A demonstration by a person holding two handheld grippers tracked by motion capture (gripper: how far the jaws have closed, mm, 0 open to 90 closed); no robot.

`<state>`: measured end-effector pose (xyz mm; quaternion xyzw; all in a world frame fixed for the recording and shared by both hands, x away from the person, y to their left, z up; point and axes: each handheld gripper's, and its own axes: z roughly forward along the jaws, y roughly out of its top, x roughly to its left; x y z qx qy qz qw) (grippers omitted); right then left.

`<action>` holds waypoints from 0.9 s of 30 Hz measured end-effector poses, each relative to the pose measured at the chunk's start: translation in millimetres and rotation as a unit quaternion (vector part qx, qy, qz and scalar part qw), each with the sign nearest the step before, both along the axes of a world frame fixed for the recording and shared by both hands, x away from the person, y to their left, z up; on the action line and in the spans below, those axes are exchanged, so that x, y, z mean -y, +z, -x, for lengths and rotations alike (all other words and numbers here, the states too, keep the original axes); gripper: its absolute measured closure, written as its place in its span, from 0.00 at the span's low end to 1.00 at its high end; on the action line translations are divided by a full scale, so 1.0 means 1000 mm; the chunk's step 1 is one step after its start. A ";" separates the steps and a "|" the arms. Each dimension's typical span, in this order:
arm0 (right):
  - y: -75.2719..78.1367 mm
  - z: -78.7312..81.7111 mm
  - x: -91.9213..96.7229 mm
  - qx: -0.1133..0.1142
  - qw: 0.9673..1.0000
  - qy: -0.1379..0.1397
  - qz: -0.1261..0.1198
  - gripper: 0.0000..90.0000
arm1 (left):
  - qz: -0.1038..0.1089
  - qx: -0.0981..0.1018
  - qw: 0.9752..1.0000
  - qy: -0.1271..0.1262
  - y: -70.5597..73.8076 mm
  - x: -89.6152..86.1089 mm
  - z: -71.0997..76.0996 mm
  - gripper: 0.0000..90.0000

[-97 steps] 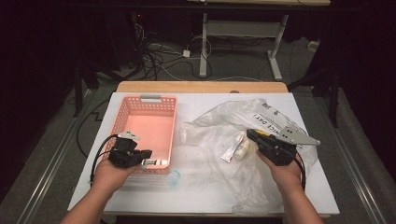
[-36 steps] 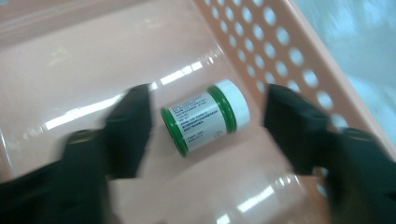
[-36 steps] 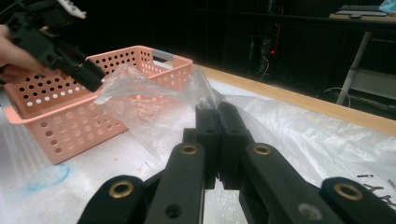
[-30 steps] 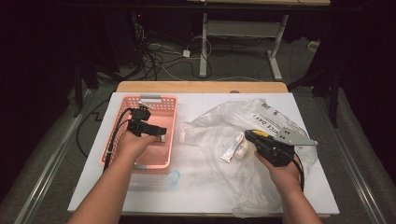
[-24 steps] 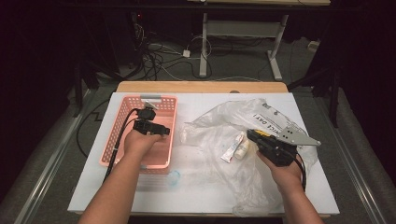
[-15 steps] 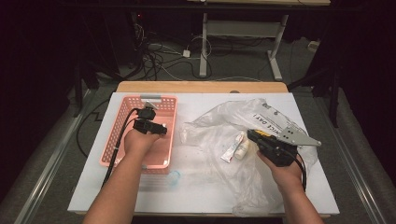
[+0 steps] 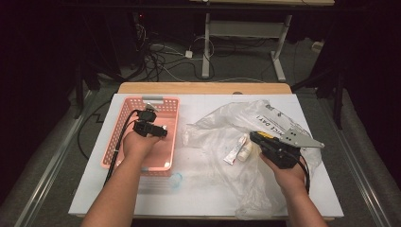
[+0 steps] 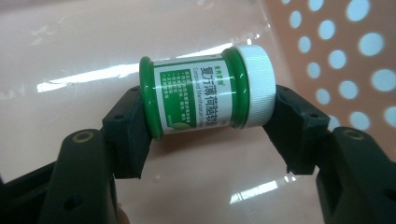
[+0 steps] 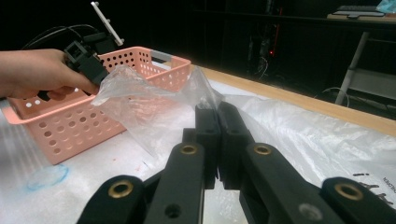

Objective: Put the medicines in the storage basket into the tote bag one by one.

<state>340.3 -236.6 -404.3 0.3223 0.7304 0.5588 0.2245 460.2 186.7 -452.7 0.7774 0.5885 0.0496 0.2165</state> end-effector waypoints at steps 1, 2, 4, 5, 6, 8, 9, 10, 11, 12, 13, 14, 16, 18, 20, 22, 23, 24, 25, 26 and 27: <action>0.000 0.000 0.000 0.000 1.000 0.000 0.000 1.00 | 0.001 0.002 1.000 -0.001 0.001 0.000 0.001 0.39; 0.000 0.000 0.000 0.000 1.000 0.000 0.000 1.00 | 0.002 0.003 1.000 -0.003 0.002 0.000 0.002 0.39; 0.000 0.000 0.000 0.000 1.000 0.000 0.000 1.00 | 0.006 0.007 1.000 -0.008 0.005 0.002 0.005 0.39; 0.000 0.000 0.000 0.000 1.000 0.000 0.000 1.00 | 0.008 0.009 1.000 -0.011 0.006 0.002 0.006 0.39; 0.000 0.000 0.000 0.001 1.000 0.000 0.000 1.00 | 0.009 0.011 1.000 -0.012 0.007 0.003 0.008 0.39; 0.001 0.000 0.000 0.001 1.000 0.001 0.000 1.00 | 0.012 0.014 1.000 -0.016 0.009 0.004 0.013 0.39; 0.001 0.000 0.000 0.002 1.000 0.001 0.001 1.00 | 0.015 0.016 1.000 -0.017 0.010 0.004 0.015 0.39; 0.001 0.000 0.000 0.001 1.000 0.001 0.001 1.00 | 0.017 0.018 1.000 -0.018 0.012 0.004 0.017 0.39; 0.001 0.000 0.000 0.002 1.000 0.002 0.001 1.00 | 0.018 0.022 0.999 -0.022 0.013 0.004 0.020 0.39; 0.001 0.000 0.000 0.003 1.000 0.003 0.001 1.00 | 0.014 0.025 0.999 -0.026 0.016 0.005 0.022 0.39; 0.002 0.001 0.000 0.003 1.000 0.002 0.001 1.00 | 0.013 0.030 0.999 -0.028 0.018 0.005 0.024 0.39; 0.002 0.001 0.000 0.002 1.000 0.002 0.001 1.00 | 0.014 0.033 0.999 -0.029 0.020 0.005 0.026 0.39; 0.002 0.001 -0.001 0.003 1.000 0.002 0.001 1.00 | 0.014 0.038 0.999 -0.032 0.025 0.004 0.031 0.39; 0.002 0.001 -0.001 0.003 1.000 0.003 0.001 1.00 | 0.018 0.042 0.998 -0.035 0.030 0.003 0.036 0.39; 0.003 0.001 -0.001 0.004 1.000 0.004 0.000 1.00 | 0.009 0.047 0.998 -0.044 0.034 0.004 0.042 0.39; 0.003 0.001 -0.001 0.004 1.000 0.004 0.000 1.00 | 0.002 0.057 0.997 -0.052 0.037 0.005 0.049 0.39; 0.003 0.001 -0.001 0.005 1.000 0.004 -0.001 1.00 | 0.008 0.062 0.997 -0.054 0.038 0.005 0.053 0.39; 0.003 0.001 -0.001 0.005 1.000 0.005 0.000 1.00 | 0.012 0.068 0.996 -0.056 0.039 0.004 0.057 0.39; 0.003 0.002 -0.001 0.004 1.000 0.005 0.000 1.00 | 0.010 0.071 0.996 -0.058 0.040 0.004 0.061 0.39; 0.003 0.002 -0.001 0.004 1.000 0.005 0.000 1.00 | 0.007 0.075 0.995 -0.060 0.041 0.004 0.065 0.39; 0.003 0.002 -0.001 0.004 1.000 0.006 0.000 1.00 | 0.007 0.079 0.995 -0.062 0.041 0.004 0.068 0.39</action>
